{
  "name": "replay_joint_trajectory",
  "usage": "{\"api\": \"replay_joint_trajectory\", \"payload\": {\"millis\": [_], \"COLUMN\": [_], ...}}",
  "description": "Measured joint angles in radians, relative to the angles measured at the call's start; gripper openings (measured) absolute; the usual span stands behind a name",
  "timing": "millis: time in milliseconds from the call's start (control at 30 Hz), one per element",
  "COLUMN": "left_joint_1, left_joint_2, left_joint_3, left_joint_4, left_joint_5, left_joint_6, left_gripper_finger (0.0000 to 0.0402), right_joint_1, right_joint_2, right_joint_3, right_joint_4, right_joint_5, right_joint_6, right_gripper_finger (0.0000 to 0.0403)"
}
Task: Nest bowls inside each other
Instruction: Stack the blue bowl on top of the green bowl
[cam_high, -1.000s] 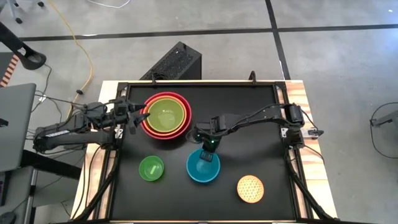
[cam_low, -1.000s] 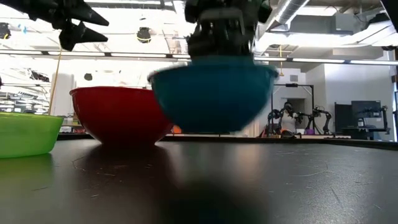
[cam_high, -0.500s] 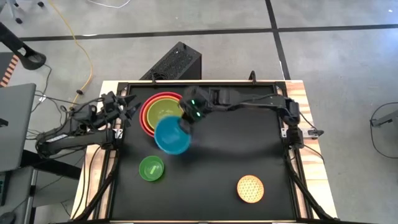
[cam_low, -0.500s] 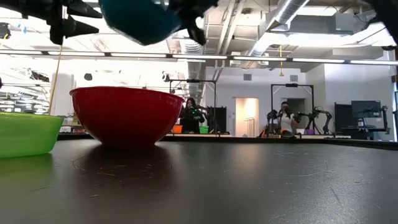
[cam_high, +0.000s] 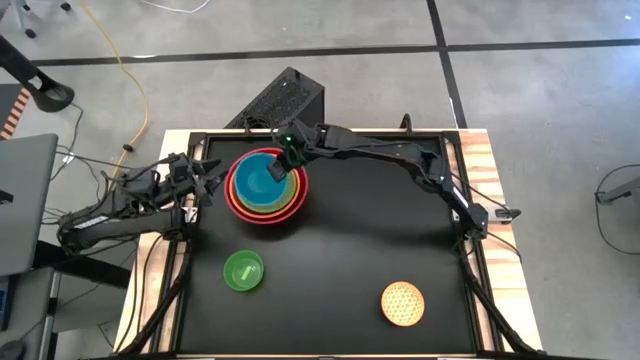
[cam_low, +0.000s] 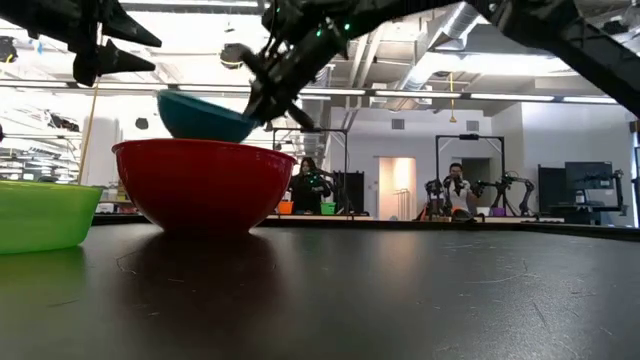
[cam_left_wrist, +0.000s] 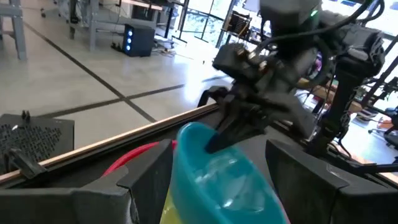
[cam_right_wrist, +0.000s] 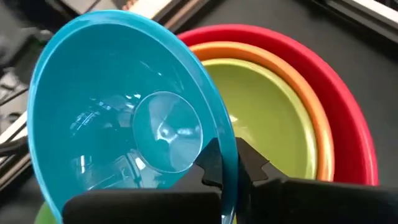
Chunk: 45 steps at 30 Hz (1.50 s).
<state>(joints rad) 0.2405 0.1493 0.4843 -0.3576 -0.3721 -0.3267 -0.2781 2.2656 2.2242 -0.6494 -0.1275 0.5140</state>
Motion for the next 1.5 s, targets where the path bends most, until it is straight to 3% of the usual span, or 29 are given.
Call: {"api": "replay_joint_trajectory", "payload": {"millis": [300, 467, 733, 1267, 1500], "left_joint_1": [0.0, 0.0, 0.0, 0.0, 0.0], "left_joint_2": [0.0, 0.0, 0.0, 0.0, 0.0], "left_joint_3": [0.0, 0.0, 0.0, 0.0, 0.0], "left_joint_4": [0.002, 0.002, -0.002, -0.003, -0.003], "left_joint_5": [0.0, 0.0, 0.0, 0.027, 0.028], "left_joint_6": [-0.01, -0.019, -0.023, -0.027, -0.027], "left_gripper_finger": [0.0247, 0.0247, 0.0247, 0.0247, 0.0247], "right_joint_1": [-0.004, 0.002, 0.011, 0.007, -0.007], "right_joint_2": [0.083, 0.081, 0.078, 0.078, 0.078], "right_joint_3": [0.005, -0.004, -0.005, -0.005, -0.001], "right_joint_4": [-0.013, -0.004, -0.005, -0.021, -0.036], "right_joint_5": [0.073, 0.183, 0.148, 0.119, 0.098], "right_joint_6": [0.062, 0.058, 0.054, 0.055, 0.061], "right_gripper_finger": [0.0017, 0.0021, 0.0067, 0.0108, 0.015]}}
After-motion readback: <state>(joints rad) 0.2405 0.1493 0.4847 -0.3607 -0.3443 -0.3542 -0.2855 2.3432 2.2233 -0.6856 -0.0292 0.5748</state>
